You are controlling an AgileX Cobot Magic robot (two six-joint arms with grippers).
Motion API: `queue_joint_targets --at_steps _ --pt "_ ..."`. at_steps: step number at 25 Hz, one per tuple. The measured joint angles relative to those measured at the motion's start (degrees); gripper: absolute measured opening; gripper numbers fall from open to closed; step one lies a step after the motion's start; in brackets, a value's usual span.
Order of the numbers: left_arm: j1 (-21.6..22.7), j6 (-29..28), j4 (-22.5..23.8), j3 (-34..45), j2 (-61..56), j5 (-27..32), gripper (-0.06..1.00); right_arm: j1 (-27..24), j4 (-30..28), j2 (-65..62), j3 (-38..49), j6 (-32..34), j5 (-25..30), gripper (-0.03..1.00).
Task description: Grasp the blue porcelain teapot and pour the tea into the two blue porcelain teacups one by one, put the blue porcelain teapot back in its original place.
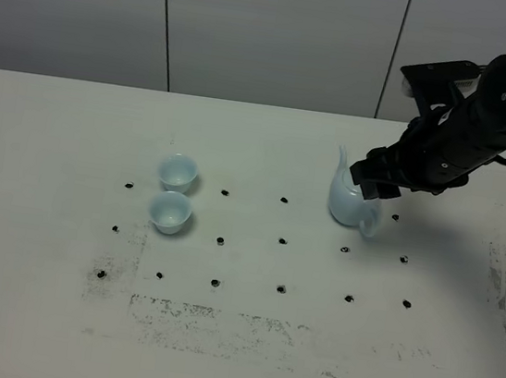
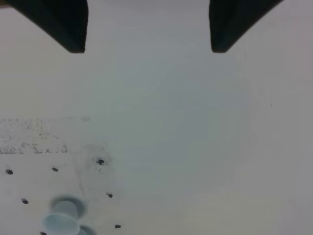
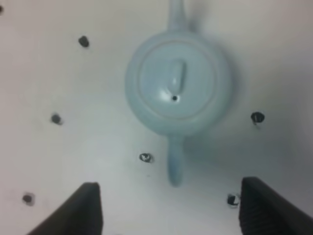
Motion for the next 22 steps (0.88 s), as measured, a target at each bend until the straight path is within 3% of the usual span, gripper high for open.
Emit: queue_joint_targets --at_steps 11,22 --pt "0.0 0.0 0.0 0.0 0.0 0.0 0.51 1.7 -0.7 4.0 0.0 0.2 -2.7 0.57" --pt "0.0 0.0 0.0 0.0 0.0 0.0 0.51 1.5 -0.6 9.2 0.0 0.2 -6.5 0.49"
